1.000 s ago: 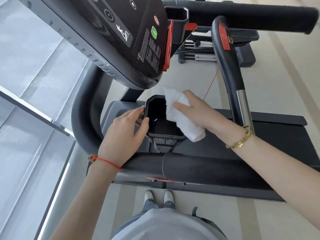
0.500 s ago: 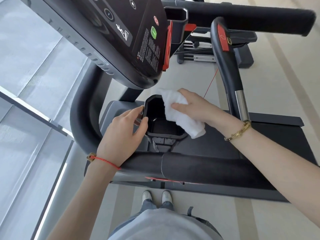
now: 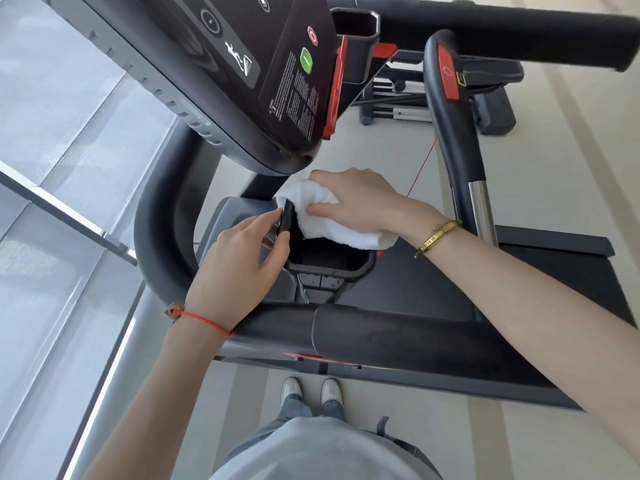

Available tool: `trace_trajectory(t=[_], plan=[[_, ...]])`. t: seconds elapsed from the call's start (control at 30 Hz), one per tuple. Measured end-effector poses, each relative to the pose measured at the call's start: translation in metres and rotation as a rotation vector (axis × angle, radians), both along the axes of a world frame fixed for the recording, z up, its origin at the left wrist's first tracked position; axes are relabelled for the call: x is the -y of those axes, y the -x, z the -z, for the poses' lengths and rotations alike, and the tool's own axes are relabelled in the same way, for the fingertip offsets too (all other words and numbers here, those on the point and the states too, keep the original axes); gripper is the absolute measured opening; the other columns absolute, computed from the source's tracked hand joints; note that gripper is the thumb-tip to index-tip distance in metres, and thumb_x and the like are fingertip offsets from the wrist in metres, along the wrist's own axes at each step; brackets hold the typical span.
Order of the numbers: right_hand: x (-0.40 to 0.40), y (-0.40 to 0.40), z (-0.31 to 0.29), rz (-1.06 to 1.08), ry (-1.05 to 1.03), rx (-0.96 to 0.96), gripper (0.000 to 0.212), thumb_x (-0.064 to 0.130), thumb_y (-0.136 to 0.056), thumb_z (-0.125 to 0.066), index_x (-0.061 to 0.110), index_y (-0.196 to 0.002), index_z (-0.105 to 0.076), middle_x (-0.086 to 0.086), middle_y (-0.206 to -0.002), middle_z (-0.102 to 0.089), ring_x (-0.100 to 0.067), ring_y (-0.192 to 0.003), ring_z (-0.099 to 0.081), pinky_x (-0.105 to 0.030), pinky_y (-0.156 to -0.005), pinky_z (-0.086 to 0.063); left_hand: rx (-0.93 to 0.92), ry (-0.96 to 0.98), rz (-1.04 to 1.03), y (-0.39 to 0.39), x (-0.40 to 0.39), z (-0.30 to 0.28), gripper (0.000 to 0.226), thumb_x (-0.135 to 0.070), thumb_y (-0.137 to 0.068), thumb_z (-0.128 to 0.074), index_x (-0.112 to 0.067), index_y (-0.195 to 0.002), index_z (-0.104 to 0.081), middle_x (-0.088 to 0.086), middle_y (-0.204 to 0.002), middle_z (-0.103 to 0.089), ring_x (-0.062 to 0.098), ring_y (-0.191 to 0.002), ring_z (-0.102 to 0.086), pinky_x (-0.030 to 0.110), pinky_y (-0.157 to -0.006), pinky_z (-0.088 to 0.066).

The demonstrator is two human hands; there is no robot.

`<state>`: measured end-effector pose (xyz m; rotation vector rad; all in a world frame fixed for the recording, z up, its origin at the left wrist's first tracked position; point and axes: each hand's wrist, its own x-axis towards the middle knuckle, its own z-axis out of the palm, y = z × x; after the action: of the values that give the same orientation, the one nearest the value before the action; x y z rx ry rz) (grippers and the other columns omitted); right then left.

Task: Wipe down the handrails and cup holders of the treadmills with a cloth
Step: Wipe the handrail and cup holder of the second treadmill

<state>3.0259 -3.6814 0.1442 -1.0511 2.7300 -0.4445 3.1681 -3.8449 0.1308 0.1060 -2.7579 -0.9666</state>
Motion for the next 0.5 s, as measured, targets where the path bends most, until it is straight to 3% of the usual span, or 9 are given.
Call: trace_trajectory(t=[0.17,0.3,0.4,0.5], plan=[[-0.022,-0.018,0.005,0.214,0.138,0.134,0.026,0.043,-0.095,-0.052,0.019,-0.105,-0.049,0.009,-0.075,-0.05,-0.007,-0.068,-0.047,-0.028,-0.054,-0.028,-0.009,-0.005,-0.002,0.0,0.002,0.0,0.042,-0.032,-0.095,-0.053,-0.019,-0.134,-0.058,-0.004,-0.106,-0.068,0.007,-0.093,-0.064,0.03,-0.089,-0.053],[-0.037,-0.049,0.015,0.439,0.378,0.473,0.043,0.037,-0.098,-0.049,0.023,-0.133,-0.028,0.004,-0.1,-0.049,-0.005,-0.08,-0.048,-0.026,-0.056,-0.033,-0.013,-0.008,0.007,-0.001,0.002,0.001,0.042,-0.033,-0.096,-0.052,-0.019,-0.135,-0.057,-0.005,-0.105,-0.068,0.008,-0.095,-0.065,0.029,-0.089,-0.054],[-0.031,-0.045,0.011,0.472,0.346,0.478,0.041,0.039,-0.098,-0.049,0.019,-0.128,-0.029,0.001,-0.1,-0.05,-0.008,-0.08,-0.05,-0.028,-0.056,-0.036,-0.023,-0.003,0.016,-0.001,0.002,0.001,0.041,-0.03,-0.096,-0.053,-0.017,-0.135,-0.058,-0.004,-0.103,-0.069,0.006,-0.091,-0.064,0.026,-0.088,-0.053],[-0.028,-0.03,-0.006,0.397,0.281,0.46,0.033,0.04,-0.098,-0.05,0.016,-0.119,-0.043,-0.002,-0.101,-0.056,-0.019,-0.087,-0.055,-0.031,-0.069,-0.043,-0.021,-0.001,0.025,-0.001,0.002,0.001,0.041,-0.03,-0.096,-0.053,-0.018,-0.135,-0.058,-0.002,-0.104,-0.068,0.009,-0.093,-0.065,0.027,-0.088,-0.052]])
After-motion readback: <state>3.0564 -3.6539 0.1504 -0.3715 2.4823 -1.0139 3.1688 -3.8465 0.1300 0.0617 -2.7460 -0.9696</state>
